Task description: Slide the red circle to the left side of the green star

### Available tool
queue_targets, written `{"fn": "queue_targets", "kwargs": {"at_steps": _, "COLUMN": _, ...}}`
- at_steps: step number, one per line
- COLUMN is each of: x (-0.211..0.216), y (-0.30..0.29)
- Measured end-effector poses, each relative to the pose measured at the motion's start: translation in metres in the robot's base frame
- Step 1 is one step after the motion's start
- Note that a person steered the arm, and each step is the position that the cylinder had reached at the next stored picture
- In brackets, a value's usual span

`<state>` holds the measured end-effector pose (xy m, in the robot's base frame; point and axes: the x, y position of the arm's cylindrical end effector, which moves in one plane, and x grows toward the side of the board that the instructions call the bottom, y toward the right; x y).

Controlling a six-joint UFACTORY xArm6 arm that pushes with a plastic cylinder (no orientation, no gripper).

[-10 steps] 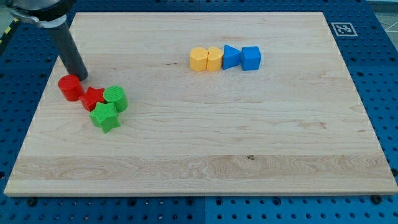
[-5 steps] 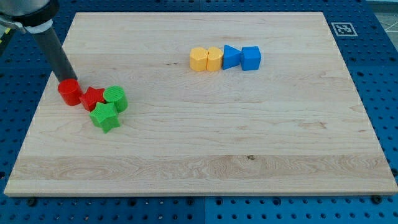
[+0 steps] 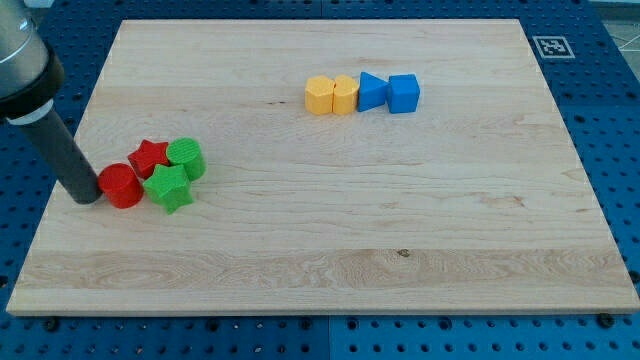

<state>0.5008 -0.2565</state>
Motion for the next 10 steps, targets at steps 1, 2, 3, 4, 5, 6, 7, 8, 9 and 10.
{"fn": "queue_targets", "kwargs": {"at_steps": 1, "x": 0.001, "y": 0.0}}
{"fn": "queue_targets", "kwargs": {"at_steps": 2, "x": 0.015, "y": 0.0}}
{"fn": "queue_targets", "kwargs": {"at_steps": 3, "x": 0.017, "y": 0.0}}
{"fn": "queue_targets", "kwargs": {"at_steps": 4, "x": 0.017, "y": 0.0}}
{"fn": "queue_targets", "kwargs": {"at_steps": 5, "x": 0.017, "y": 0.0}}
{"fn": "queue_targets", "kwargs": {"at_steps": 6, "x": 0.016, "y": 0.0}}
{"fn": "queue_targets", "kwargs": {"at_steps": 7, "x": 0.011, "y": 0.002}}
{"fn": "queue_targets", "kwargs": {"at_steps": 8, "x": 0.004, "y": 0.004}}
{"fn": "queue_targets", "kwargs": {"at_steps": 9, "x": 0.001, "y": 0.005}}
{"fn": "queue_targets", "kwargs": {"at_steps": 10, "x": -0.001, "y": 0.005}}
